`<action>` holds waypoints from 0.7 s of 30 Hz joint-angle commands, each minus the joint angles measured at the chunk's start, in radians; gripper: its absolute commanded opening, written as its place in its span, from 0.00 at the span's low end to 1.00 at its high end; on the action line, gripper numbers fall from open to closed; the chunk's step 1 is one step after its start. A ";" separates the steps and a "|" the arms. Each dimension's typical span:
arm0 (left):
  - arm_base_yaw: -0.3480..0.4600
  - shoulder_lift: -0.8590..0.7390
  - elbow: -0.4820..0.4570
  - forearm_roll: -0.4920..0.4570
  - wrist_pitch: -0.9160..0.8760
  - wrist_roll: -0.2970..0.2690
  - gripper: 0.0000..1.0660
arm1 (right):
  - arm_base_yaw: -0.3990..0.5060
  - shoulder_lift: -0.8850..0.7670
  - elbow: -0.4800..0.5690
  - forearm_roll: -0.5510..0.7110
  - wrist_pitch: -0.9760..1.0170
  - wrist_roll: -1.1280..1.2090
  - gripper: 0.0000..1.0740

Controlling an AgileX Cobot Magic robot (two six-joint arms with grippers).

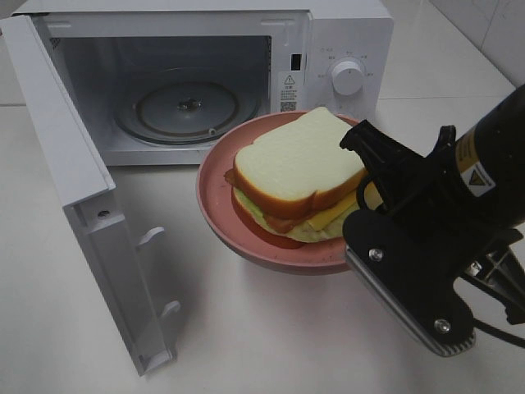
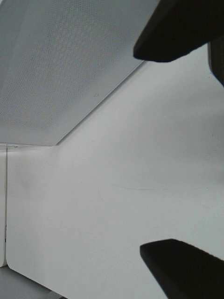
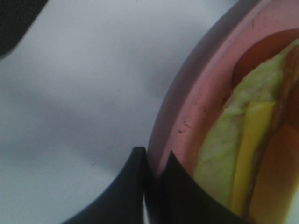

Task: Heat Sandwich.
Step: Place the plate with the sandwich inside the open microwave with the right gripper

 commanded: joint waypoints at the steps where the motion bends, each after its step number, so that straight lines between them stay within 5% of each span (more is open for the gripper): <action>1: -0.005 -0.019 0.001 -0.003 -0.009 -0.002 0.92 | -0.045 -0.003 0.004 0.016 -0.037 -0.095 0.00; 21: -0.005 -0.019 0.001 -0.003 -0.009 -0.002 0.92 | -0.120 0.079 -0.022 0.163 -0.093 -0.269 0.00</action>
